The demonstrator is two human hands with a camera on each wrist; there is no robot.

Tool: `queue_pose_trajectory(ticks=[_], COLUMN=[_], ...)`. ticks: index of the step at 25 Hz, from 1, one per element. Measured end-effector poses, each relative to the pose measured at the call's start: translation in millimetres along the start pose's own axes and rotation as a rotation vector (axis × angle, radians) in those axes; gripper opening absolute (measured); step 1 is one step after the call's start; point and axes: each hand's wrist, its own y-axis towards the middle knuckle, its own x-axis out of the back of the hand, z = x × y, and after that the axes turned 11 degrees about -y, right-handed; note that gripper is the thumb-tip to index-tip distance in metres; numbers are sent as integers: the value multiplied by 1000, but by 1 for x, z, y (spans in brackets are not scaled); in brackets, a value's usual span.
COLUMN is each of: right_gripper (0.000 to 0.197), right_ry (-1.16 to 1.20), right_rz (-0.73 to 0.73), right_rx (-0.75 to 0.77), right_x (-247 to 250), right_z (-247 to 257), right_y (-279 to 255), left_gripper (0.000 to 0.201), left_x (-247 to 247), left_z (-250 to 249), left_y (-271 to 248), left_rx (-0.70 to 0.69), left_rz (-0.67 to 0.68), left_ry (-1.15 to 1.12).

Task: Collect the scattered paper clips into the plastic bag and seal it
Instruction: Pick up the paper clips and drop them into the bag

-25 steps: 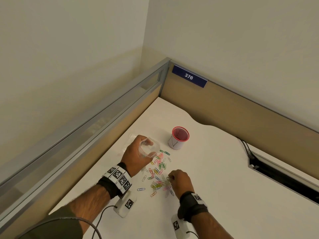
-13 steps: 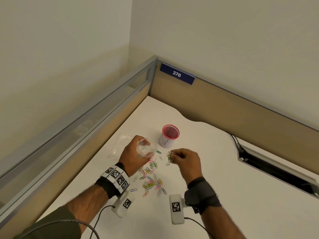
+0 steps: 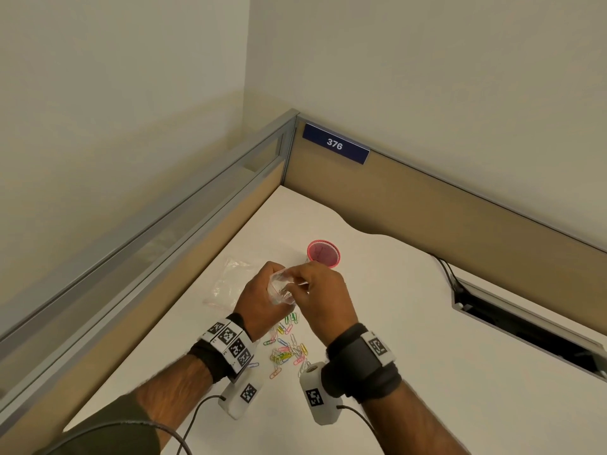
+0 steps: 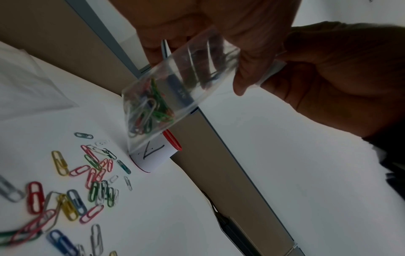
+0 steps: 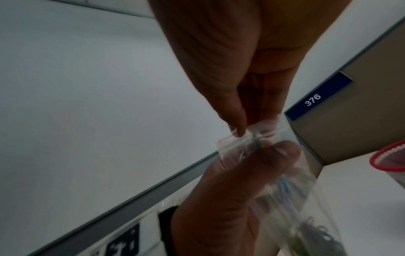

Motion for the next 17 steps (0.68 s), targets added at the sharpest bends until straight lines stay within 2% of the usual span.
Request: queue_pose_trajectory(ticks=[3, 5, 7, 9, 12, 14, 17], right_gripper=[16, 16, 18, 24, 38, 51, 63], right_ry=[62, 91, 13, -154, -287, -345, -376], right_rz=[-163, -209, -101, 111, 393, 483, 513], right_rx=[53, 8, -103, -207, -229, -184, -126], right_x=[11, 11, -7, -39, -81, -96, -112], right_z=[-3, -20, -51, -82, -106, -107, -101], right_y=[-2, 1, 7, 12, 14, 22, 39], left_gripper=[43, 41, 40, 39, 38, 39, 40], left_x=[10, 18, 28, 39, 55, 64, 74], left_z=[1, 0, -1, -1, -3, -3, 1], left_y=[-1, -3, -4, -6, -5, -1, 6], left_rx=[-5, 1, 0, 10, 4, -10, -27], left_rz=[-1, -11, -31, -52, -91, -105, -132], left_ry=[-5, -40, -60, -61, -49, -51, -33])
